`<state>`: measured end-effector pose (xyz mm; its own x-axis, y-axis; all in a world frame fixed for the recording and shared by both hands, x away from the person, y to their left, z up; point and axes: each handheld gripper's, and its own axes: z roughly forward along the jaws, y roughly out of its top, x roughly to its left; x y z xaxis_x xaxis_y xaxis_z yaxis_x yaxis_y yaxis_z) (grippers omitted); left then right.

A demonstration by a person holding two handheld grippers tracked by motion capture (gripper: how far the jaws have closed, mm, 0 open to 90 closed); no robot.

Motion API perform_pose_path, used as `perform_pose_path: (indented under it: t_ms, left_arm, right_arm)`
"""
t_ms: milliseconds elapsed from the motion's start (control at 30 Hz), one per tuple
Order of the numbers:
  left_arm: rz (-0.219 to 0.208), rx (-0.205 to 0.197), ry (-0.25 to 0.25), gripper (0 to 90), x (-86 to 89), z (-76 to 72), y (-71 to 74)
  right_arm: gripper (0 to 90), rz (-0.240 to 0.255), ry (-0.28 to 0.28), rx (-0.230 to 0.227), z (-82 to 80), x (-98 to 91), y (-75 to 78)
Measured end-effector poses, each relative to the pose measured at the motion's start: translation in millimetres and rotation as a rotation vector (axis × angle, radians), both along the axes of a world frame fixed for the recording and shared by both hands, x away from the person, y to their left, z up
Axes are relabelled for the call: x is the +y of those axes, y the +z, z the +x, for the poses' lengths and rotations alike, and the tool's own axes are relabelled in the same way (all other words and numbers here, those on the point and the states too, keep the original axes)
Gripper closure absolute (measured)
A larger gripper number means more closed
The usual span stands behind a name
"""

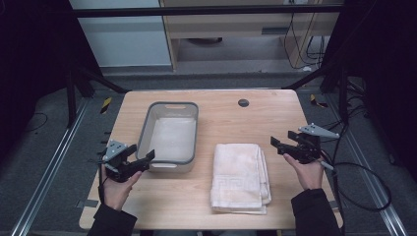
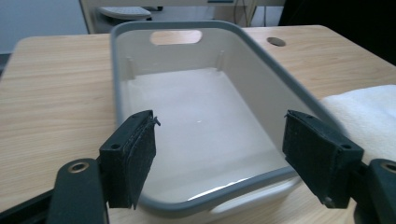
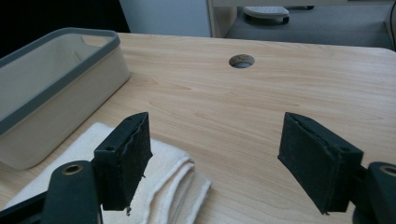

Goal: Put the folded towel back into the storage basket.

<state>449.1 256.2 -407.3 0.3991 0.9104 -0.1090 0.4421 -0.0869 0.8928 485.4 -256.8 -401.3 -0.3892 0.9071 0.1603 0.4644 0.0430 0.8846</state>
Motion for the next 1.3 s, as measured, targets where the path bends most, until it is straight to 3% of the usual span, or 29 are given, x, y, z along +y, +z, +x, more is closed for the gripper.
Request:
perform_pose_path:
  t_ms: [567,733,1133,1300]
  left_arm:
    - [0.003,-0.016,-0.138,25.5,-71.5,-2.8,3.6]
    - [0.025,-0.004,-0.184,25.8,-89.3,-6.7,-0.6]
    - [0.053,0.036,-0.26,26.4,-116.7,-18.3,-15.7]
    - [0.057,0.056,-0.275,27.0,-123.0,-20.5,-21.6]
  right_arm:
    - [26.5,-0.005,0.066,-0.008,7.4,13.8,-1.7]
    - [26.6,-0.003,0.079,-0.004,8.6,16.1,-3.9]
    - [27.0,-0.001,0.115,0.053,12.3,25.9,-20.5]
    - [26.6,-0.024,0.126,0.076,13.2,30.3,-25.2]
